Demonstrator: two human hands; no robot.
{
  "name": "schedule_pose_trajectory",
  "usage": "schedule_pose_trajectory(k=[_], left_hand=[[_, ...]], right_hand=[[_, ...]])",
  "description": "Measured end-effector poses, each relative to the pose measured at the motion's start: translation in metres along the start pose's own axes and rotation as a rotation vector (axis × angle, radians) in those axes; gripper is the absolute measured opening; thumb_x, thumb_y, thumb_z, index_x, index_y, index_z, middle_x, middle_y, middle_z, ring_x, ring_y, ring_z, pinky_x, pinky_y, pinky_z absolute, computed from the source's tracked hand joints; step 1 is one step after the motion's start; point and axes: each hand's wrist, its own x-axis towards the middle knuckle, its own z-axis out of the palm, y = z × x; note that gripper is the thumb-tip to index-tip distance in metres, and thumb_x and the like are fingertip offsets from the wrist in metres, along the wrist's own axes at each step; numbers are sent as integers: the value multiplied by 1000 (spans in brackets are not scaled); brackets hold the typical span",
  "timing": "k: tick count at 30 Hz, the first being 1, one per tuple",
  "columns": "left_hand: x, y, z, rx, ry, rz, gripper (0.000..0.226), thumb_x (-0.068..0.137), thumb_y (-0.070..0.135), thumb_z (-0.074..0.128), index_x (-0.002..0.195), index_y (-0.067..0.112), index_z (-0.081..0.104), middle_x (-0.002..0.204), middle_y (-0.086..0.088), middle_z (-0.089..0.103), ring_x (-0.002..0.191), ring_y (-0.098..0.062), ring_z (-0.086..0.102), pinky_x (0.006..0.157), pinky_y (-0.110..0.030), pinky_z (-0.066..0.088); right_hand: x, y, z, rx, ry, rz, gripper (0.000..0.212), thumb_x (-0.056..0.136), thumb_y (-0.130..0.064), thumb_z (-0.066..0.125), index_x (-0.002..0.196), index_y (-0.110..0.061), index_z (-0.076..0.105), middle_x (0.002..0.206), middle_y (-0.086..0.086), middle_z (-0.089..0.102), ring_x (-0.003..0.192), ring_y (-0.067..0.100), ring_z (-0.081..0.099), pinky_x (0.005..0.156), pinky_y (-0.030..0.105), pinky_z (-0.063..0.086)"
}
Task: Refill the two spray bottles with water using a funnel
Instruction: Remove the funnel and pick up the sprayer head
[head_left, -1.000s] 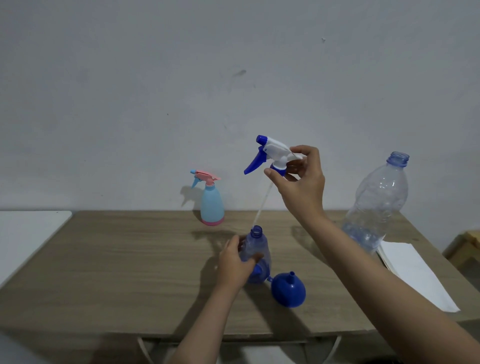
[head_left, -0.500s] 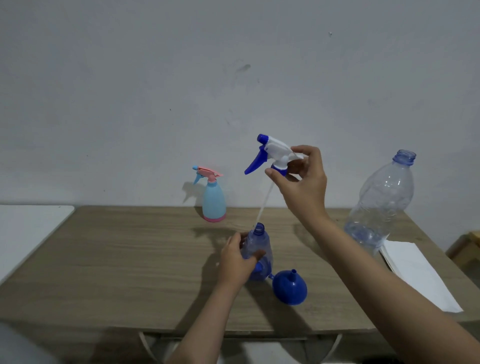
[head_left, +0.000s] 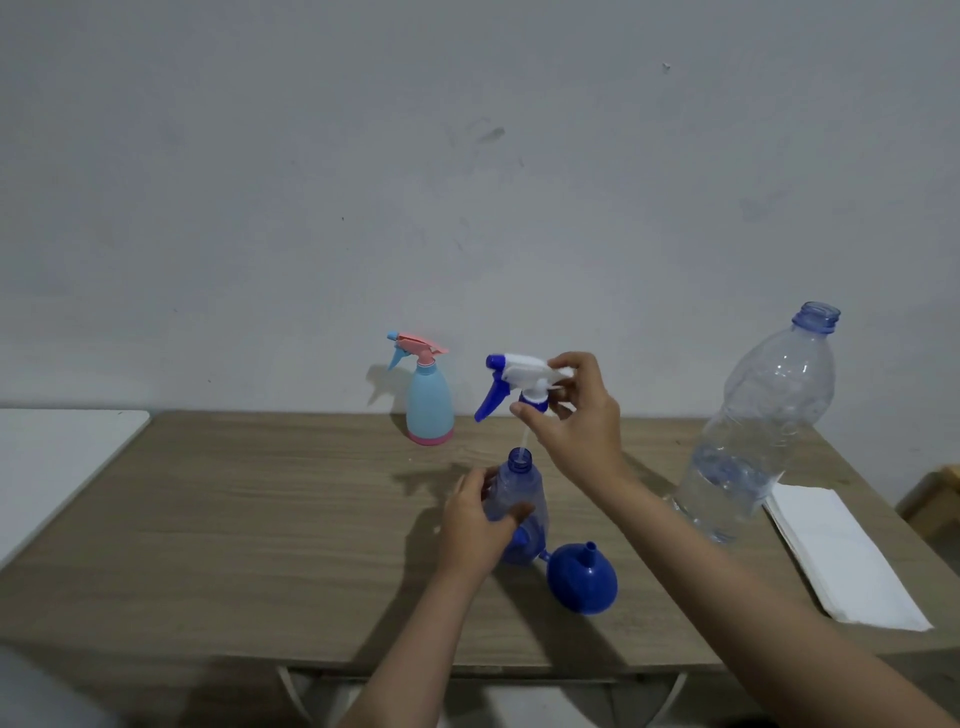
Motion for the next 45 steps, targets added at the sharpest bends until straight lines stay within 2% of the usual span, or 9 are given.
schedule_pose_trajectory(k=[6,13,19,23,28,32,36,41,45], left_hand=[[2,-4,2,-51,34,7,51,72,26,81,117,22,57,107,12,59,100,-3,57,64,-3,40],[3,-7,5,-93,36,17,53,71,27,81,118,23,58,107,13,61,89,13,53,65,-3,43],[5,-12,6,-66,67,96,45,71,18,77,114,22,61,108,7,61,99,-3,56,80,-13,45],[3,-13,6,-39,78,108,36,73,21,78,104,26,60,103,12,60,96,-2,56,73,-10,43],[2,-11,5,-69,66,123,37,72,23,80,100,32,56,97,20,56,94,5,55,71,-4,42],[4,-12,6,-99,66,93,40,72,27,80,106,23,59,101,15,60,93,7,55,70,-6,44],[4,-12,7,-114,82,90,41,71,22,81,103,26,57,99,15,60,93,4,56,71,-5,44],[5,-17,8,-110,88,115,40,71,24,81,104,23,60,103,7,63,96,-2,58,73,-7,45],[4,-15,7,-106,76,102,41,71,28,81,105,27,58,104,10,62,97,2,57,73,-8,45]], right_hand=[[-29,34,11,-58,-78,112,48,70,-9,83,101,-21,49,76,-1,66,66,9,64,59,24,54],[-42,44,15,-20,-43,136,48,69,-8,83,102,-25,53,86,-5,68,78,7,66,68,21,56],[-47,51,22,39,33,186,59,65,-7,85,98,-39,49,84,-4,66,76,9,65,68,24,55],[-49,61,23,129,-21,304,60,64,-12,87,113,-20,54,95,3,63,86,15,64,75,26,55],[-47,69,16,152,-95,322,33,73,2,75,102,-9,64,98,8,68,92,20,65,76,24,53],[-44,70,11,224,-129,376,33,73,5,74,96,-13,60,97,5,67,92,19,64,82,27,54],[-40,70,7,250,-184,394,33,80,8,66,110,-7,62,102,5,67,93,13,64,83,24,52],[-43,72,12,249,-90,419,33,68,-1,81,93,-11,61,93,3,67,89,18,65,83,32,55],[-43,75,10,250,-133,396,41,74,0,77,112,-4,63,106,11,68,99,22,65,89,35,54]])
